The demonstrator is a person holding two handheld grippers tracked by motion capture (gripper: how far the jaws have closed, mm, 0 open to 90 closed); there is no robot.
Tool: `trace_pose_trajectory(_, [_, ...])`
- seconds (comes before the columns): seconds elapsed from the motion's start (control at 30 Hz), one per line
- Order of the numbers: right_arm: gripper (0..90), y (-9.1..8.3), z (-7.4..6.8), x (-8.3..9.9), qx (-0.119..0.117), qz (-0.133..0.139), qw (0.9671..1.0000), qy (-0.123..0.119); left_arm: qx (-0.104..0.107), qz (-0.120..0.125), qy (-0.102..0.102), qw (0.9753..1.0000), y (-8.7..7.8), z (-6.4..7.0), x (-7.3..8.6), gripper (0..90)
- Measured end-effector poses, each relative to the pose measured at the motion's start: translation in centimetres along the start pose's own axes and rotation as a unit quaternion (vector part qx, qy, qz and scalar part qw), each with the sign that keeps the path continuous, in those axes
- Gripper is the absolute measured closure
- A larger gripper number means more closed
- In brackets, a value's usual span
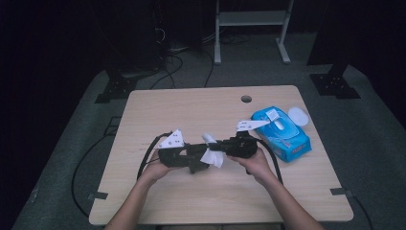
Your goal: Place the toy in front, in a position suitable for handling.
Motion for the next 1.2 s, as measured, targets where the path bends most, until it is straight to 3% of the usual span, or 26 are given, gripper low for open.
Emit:
trace_pose_trajectory(0.13, [83.8, 1.4, -0.9, -0.3, -0.006, -0.007, 0.9998, -0.019, -0.003, 0.001, -0.007, 1.0, -0.6, -0.2, 0.1, 63.6])
trace_pose_trajectory(0.33, [83.7, 2.9, -1.3, 0.2, -0.015, -0.024, 0.9993, -0.023, -0.006, -0.006, -0.004, 1.0, -2.2, -0.3, 0.4, 63.7])
trace_pose_trajectory(0.47, [83.7, 3.7, -1.0, 0.7, -0.011, -0.035, 0.999, -0.024, -0.021, -0.014, 0.001, 0.9997, -3.2, -0.3, 0.6, 63.8])
trace_pose_trajectory(0.7, [83.6, 5.0, -0.5, 1.7, -0.001, -0.06, 0.9977, -0.031, -0.035, 0.015, -0.022, 0.999, -4.7, -0.7, 1.5, 64.4])
trace_pose_trajectory(0.9, [83.6, 5.8, 0.0, 2.3, 0.012, -0.08, 0.996, -0.038, -0.043, 0.02, -0.014, 0.9988, -4.8, -0.7, 1.7, 64.3])
trace_pose_trajectory(1.2, [83.6, 6.5, 0.3, 2.4, 0.017, -0.079, 0.9961, -0.035, -0.056, 0.032, -0.021, 0.9977, -5.5, -1.0, 2.2, 64.3])
Point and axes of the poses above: each handheld gripper's, and its own axes: y roughly forward along the jaws, x roughly out of its underside, z roughly to its right, the point moved 2 cm from there along y, roughly forward along the jaws, and after that the axes turned 15 degrees about z, right-handed, at the moved point
